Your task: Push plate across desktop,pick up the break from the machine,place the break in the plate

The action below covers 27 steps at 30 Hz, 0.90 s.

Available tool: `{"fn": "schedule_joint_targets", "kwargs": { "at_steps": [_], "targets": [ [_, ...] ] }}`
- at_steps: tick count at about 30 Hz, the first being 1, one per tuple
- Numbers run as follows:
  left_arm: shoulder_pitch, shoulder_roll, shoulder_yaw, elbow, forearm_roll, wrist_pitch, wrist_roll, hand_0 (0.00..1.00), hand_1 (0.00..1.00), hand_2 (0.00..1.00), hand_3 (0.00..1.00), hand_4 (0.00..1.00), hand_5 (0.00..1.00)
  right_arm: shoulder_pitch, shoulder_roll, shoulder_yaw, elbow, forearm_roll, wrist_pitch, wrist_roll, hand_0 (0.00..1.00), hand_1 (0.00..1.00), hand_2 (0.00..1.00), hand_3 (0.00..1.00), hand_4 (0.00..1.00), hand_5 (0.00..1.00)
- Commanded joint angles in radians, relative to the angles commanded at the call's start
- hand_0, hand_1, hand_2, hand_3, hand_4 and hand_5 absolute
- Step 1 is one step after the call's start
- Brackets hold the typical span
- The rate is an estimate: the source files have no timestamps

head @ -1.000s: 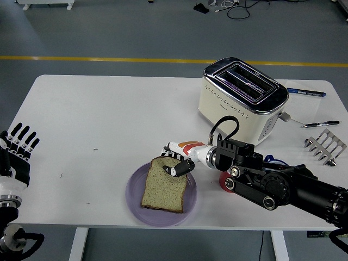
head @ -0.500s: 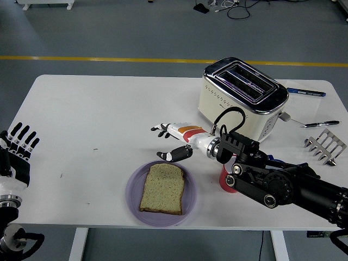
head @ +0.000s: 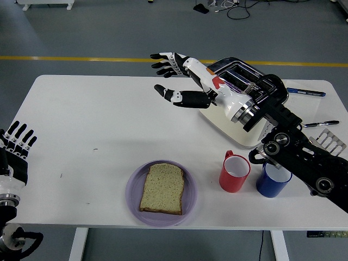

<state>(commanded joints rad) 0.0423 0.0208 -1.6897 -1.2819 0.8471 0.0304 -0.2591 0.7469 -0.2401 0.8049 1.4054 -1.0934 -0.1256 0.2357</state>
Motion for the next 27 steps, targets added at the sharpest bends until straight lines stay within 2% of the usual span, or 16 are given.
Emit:
{"fn": "schedule_joint_targets", "kwargs": {
  "at_steps": [1,6,7,9,12,14,19,27],
  "targets": [
    [0.001,0.0,0.0,0.0,0.0,0.0,0.0,0.797,0.799,0.846,0.795,0.503,0.998,-0.018,-0.011,0.051,0.021,0.052,0.01,0.004,0.696,0.695,0.722,0.757,0.576,0.417],
    [0.004,0.0,0.002,-0.002,-0.002,0.001,-0.001,0.797,0.799,0.846,0.795,0.503,0.998,-0.122,-0.058,0.252,0.066,0.253,0.051,-0.006,0.696,0.695,0.722,0.757,0.576,0.417],
    [0.004,0.0,0.002,-0.002,-0.002,0.001,-0.001,0.797,0.799,0.846,0.795,0.503,0.998,-0.141,-0.062,0.296,0.067,0.296,0.053,-0.009,0.707,0.704,0.726,0.758,0.541,0.469],
    [0.005,-0.001,0.0,-0.002,-0.002,0.0,-0.001,0.797,0.799,0.846,0.795,0.503,0.998,-0.185,-0.07,0.373,0.065,0.361,0.063,-0.02,0.707,0.704,0.726,0.758,0.541,0.469],
    [0.008,-0.005,-0.006,-0.005,-0.001,-0.001,-0.001,0.797,0.799,0.846,0.795,0.503,0.998,-0.256,-0.077,0.491,0.044,0.404,0.076,-0.046,0.707,0.704,0.726,0.758,0.541,0.469],
    [0.009,-0.006,-0.008,-0.007,-0.001,-0.003,0.0,0.797,0.799,0.846,0.795,0.504,0.998,-0.298,-0.077,0.556,0.026,0.399,0.077,-0.059,0.718,0.706,0.732,0.755,0.513,0.503],
    [0.012,-0.007,-0.011,-0.018,-0.004,-0.005,0.001,0.797,0.799,0.846,0.796,0.505,0.998,-0.398,-0.072,0.651,-0.007,0.41,0.076,-0.078,0.728,0.71,0.734,0.749,0.507,0.515],
    [0.017,-0.006,-0.006,-0.024,-0.011,-0.007,0.002,0.797,0.799,0.846,0.795,0.507,0.998,-0.522,-0.052,0.709,-0.016,0.428,0.102,-0.141,0.73,0.709,0.733,0.74,0.502,0.53]
  ]
}}
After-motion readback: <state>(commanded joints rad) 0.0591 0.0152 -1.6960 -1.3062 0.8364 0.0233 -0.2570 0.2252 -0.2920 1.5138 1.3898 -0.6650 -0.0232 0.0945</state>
